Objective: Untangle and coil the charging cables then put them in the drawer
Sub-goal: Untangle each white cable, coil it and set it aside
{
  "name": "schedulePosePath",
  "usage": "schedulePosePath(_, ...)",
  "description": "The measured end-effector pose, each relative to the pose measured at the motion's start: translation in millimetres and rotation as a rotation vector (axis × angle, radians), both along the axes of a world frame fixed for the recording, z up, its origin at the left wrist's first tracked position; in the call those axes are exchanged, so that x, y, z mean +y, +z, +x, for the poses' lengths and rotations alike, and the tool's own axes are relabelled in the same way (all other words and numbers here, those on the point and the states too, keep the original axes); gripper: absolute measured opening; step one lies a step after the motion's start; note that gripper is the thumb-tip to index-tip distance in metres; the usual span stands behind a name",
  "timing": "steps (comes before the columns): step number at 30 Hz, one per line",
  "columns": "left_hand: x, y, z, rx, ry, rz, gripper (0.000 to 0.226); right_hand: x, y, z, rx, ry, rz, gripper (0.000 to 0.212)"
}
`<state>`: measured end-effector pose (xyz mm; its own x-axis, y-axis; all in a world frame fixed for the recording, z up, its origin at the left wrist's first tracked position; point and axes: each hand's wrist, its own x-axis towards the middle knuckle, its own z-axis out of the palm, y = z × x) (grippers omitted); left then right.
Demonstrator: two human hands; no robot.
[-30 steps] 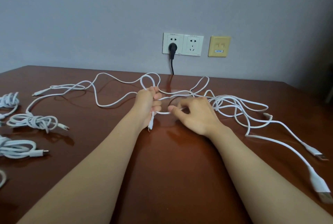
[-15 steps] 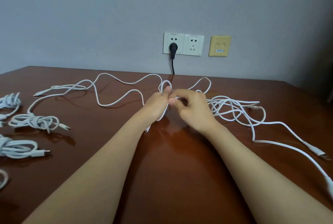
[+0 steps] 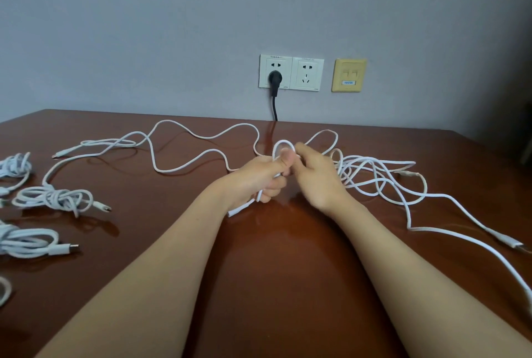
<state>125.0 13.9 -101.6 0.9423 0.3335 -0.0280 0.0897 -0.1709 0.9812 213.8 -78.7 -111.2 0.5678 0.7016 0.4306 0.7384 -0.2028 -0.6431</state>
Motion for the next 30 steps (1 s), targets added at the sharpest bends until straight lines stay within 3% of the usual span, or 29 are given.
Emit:
schedulePosePath(4, 4, 0, 3, -0.062, 0.085, -0.118, 0.045, -1, -1, 3, 0.094, -0.001, 0.134, 0.034)
schedulePosePath(9, 9, -2, 1, -0.15, 0.227, -0.16, 0.044, 1, -7, 12, 0.021, -0.078, -0.08, 0.018)
schedulePosePath(15, 12, -2, -1, -0.183, 0.322, -0.172, 0.041, -1, -5, 12, -0.171, -0.195, -0.191, 0.02)
schedulePosePath(26, 12, -8, 7, -0.185, 0.435, -0.033, 0.034, 5, 4, -15, -0.271, -0.153, -0.147, 0.023)
schedulePosePath(30, 8, -6, 7, -0.193, 0.408, 0.035, 0.026, 5, 2, -21, -0.271, -0.083, -0.228, 0.026)
